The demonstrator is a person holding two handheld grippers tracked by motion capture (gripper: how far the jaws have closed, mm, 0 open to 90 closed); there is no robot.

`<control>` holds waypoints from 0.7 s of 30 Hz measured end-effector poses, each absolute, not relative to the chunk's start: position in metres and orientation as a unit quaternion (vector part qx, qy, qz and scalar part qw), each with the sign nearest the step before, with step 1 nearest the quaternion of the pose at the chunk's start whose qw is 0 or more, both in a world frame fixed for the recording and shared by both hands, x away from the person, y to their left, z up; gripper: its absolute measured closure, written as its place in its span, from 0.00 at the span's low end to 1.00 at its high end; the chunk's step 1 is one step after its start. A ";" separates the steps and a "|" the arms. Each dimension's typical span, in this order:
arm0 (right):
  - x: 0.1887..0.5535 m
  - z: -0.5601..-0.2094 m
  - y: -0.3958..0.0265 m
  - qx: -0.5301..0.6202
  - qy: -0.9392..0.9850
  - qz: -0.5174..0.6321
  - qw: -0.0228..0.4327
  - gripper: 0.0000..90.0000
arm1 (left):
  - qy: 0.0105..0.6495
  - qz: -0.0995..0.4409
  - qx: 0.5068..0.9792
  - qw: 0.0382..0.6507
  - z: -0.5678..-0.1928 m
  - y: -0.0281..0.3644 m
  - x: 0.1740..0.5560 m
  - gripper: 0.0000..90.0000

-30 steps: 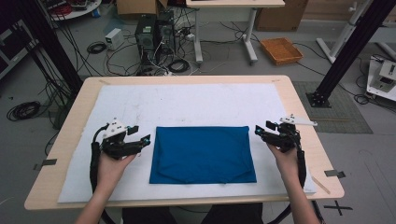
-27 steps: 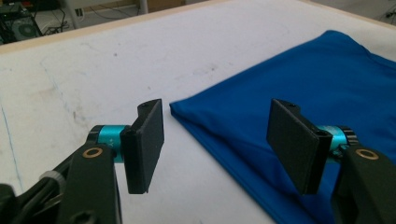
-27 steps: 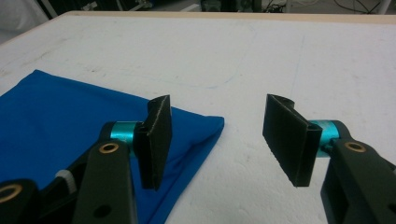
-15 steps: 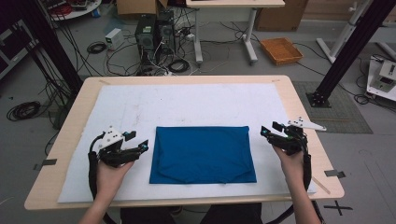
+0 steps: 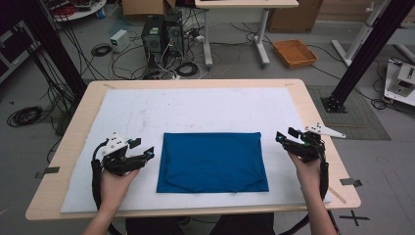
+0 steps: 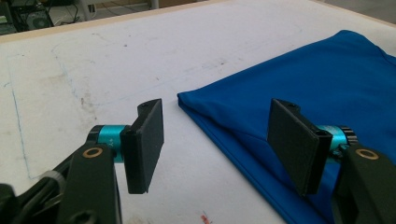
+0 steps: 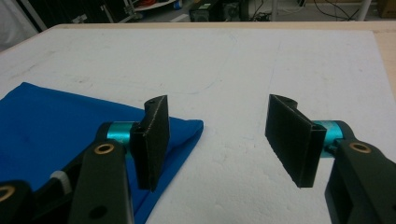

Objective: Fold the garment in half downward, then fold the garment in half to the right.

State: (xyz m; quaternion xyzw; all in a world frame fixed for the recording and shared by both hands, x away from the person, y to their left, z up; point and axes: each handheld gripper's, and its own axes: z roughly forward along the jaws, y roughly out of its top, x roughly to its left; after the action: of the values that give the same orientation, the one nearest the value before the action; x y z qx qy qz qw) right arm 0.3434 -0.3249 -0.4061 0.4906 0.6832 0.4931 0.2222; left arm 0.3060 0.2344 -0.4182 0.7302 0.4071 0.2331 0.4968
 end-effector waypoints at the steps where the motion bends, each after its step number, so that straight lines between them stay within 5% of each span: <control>1: 0.343 -0.406 -0.325 0.490 0.684 0.493 0.223 0.45 | 0.408 0.233 0.730 0.496 -0.418 0.235 0.306 0.41; 21: 0.345 -0.404 -0.325 0.489 0.679 0.498 0.226 0.44 | 0.426 0.216 0.736 0.481 -0.426 0.236 0.307 0.41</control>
State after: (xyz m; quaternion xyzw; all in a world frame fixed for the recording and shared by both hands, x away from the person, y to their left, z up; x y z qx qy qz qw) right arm 0.3453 -0.3248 -0.4041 0.4894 0.6792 0.4981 0.2260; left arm 0.3072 0.2361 -0.4258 0.7356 0.4256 0.2159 0.4808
